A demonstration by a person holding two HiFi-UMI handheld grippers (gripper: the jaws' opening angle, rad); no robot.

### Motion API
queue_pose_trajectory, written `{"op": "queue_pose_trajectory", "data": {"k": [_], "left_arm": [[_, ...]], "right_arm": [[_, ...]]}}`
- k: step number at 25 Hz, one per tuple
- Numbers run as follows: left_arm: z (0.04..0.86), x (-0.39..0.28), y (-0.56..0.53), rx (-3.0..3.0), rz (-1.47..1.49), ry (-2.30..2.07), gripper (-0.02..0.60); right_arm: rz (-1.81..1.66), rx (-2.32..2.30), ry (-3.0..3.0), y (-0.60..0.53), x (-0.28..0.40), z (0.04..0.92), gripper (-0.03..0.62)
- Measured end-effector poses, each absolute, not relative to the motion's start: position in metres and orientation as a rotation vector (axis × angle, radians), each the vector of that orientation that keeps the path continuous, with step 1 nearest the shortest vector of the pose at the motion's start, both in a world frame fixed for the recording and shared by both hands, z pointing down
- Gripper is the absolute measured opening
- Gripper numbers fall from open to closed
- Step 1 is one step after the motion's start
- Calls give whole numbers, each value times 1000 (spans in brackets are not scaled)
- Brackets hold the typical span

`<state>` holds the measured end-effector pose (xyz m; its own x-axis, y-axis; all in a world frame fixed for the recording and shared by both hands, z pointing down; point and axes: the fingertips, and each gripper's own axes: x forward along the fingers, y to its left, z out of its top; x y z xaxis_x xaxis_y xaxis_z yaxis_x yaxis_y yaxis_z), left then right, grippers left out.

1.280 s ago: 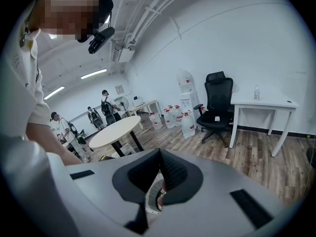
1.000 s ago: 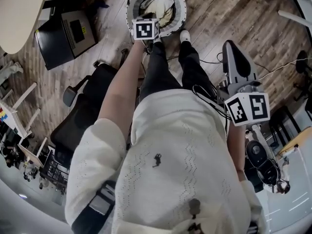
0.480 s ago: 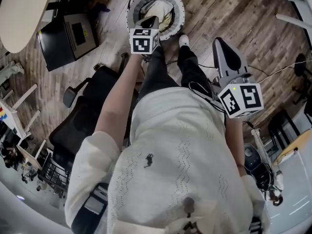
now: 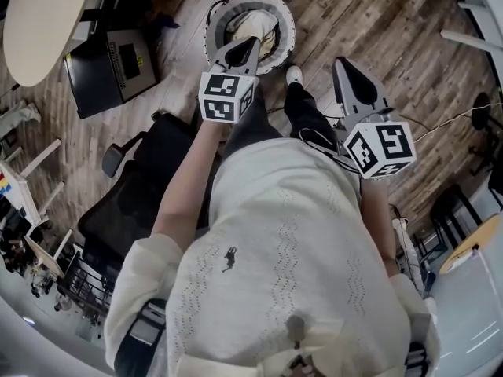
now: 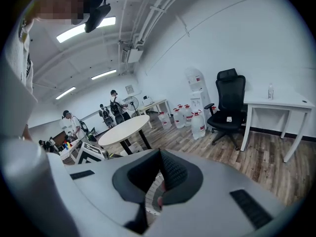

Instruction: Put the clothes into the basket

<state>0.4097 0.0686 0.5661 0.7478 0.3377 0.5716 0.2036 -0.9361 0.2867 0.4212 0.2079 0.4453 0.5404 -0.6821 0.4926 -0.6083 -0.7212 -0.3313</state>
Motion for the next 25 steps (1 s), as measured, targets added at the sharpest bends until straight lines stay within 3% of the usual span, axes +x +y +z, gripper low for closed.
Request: {"op": "queue_pose_trajectory", "data": {"k": [25], "left_arm": [[386,384,151,2888,485,238,21]], "right_arm": [[-707,-2562,1404,246,431,373,8]]}}
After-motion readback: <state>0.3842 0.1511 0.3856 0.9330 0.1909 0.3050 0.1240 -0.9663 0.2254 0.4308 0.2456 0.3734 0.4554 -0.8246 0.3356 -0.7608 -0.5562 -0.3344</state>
